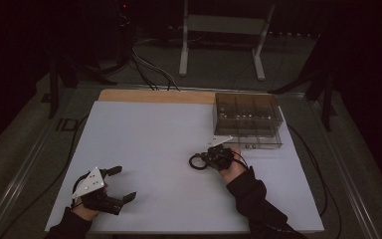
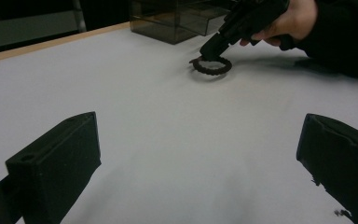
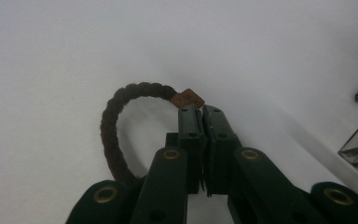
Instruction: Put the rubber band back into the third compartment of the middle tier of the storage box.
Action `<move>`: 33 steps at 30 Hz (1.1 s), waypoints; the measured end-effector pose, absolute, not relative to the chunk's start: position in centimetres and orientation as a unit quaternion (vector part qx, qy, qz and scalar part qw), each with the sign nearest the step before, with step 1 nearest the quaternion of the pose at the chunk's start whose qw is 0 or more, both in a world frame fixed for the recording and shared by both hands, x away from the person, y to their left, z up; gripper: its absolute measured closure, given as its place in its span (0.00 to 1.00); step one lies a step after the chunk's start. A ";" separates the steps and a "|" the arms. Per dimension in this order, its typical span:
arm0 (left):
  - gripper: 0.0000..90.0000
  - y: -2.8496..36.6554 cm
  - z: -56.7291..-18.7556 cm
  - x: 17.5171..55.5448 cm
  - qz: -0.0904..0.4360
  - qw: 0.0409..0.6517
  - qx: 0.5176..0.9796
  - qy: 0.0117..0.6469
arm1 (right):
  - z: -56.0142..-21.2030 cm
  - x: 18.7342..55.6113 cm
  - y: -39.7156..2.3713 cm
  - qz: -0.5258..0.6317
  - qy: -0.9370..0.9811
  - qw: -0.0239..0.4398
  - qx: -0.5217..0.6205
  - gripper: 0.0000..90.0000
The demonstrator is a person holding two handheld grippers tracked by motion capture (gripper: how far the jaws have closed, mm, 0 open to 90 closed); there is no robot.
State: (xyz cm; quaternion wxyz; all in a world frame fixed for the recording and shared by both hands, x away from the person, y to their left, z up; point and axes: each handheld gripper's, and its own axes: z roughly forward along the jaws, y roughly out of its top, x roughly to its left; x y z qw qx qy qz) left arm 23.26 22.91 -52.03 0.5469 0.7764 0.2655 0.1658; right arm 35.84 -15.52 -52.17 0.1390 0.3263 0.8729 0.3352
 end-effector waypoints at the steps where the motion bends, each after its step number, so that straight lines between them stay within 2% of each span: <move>1: 0.00 22.9 -52.0 23.3 0.165 0.548 0.776 0.266 | -52.1 35.8 -15.5 0.336 0.873 0.139 0.325 0.97; 33: 0.00 22.9 -52.1 23.3 0.165 0.549 0.774 0.269 | -47.2 35.6 -17.8 0.361 0.863 0.149 0.320 0.96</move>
